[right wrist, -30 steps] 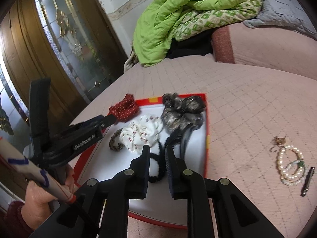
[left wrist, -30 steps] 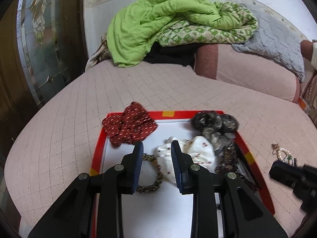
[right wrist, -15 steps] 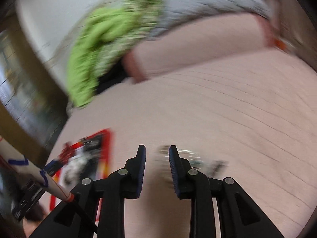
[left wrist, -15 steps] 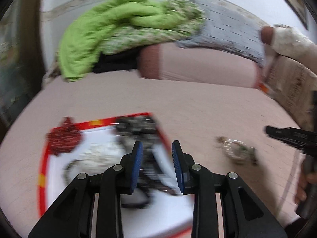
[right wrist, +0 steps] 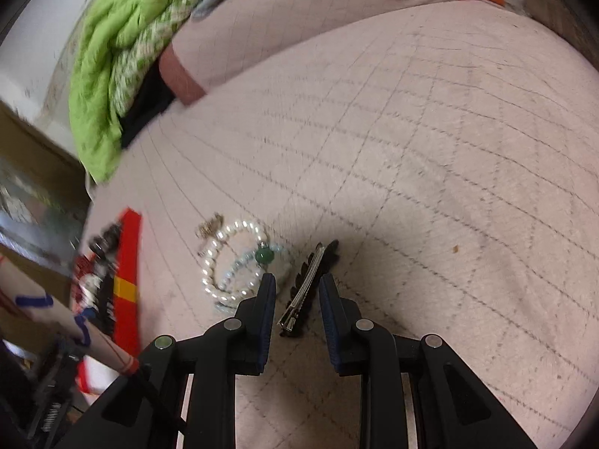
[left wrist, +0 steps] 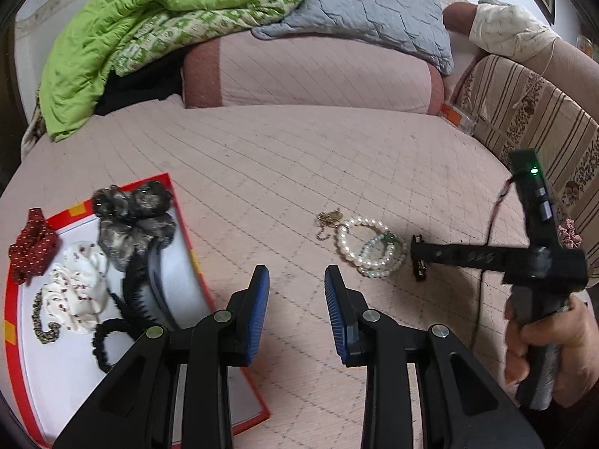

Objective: Organize jewelry
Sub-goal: 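Move both grippers back to the jewelry left on the bed, then grasp the pearl bracelet with the left gripper while the right grasps the black hair clip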

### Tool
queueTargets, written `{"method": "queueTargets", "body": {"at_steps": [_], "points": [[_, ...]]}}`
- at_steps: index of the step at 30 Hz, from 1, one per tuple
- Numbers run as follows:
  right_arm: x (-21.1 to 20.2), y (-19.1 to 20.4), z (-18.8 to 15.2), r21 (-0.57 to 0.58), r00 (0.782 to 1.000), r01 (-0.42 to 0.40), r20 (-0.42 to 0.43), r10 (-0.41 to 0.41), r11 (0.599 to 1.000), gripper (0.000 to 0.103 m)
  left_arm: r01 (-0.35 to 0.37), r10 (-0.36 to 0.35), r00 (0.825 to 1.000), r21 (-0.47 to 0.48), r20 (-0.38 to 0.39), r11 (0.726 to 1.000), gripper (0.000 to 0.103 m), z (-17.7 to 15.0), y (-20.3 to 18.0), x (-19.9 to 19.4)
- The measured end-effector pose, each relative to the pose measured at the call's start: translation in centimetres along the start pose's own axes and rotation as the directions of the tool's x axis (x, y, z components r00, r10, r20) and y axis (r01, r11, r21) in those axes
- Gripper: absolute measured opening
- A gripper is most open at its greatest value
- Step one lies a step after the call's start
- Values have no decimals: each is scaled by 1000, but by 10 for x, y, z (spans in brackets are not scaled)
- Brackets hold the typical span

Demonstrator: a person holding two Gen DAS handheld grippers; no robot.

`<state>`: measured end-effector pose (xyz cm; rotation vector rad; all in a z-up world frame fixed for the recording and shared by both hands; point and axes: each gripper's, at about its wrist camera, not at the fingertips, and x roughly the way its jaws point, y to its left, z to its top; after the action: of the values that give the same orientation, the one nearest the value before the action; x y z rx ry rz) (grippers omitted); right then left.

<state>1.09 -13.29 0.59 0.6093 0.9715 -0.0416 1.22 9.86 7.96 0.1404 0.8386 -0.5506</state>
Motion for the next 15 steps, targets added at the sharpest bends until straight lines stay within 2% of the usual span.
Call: {"method": "queueTargets", "body": {"at_steps": [1, 2, 4, 6, 8, 13, 15], "points": [[4, 3, 0, -21, 1000, 20, -7, -21, 1000, 26, 7, -7, 1000, 1, -11, 1000, 29, 1, -3, 4], [6, 6, -1, -50, 999, 45, -8, -45, 998, 19, 16, -16, 1000, 1, -20, 1000, 29, 2, -5, 7], [3, 9, -2, -100, 994, 109, 13, -108, 989, 14, 43, -43, 998, -1, -43, 999, 29, 6, -11, 16], [-3, 3, -2, -92, 990, 140, 29, -138, 986, 8, 77, -78, 994, -11, -74, 997, 29, 11, -18, 29], [-13, -7, 0, -68, 985, 168, 58, -164, 983, 7, 101, -104, 989, -25, -106, 995, 29, 14, -24, 43], [-27, -25, 0, -25, 988, 137, 70, -135, 990, 7, 133, -149, 973, -98, -176, 986, 29, 26, -35, 83], [-27, -28, 1, -11, 991, 120, 64, -119, 993, 7, 99, -120, 974, -112, -195, 989, 29, 31, -36, 98]]}}
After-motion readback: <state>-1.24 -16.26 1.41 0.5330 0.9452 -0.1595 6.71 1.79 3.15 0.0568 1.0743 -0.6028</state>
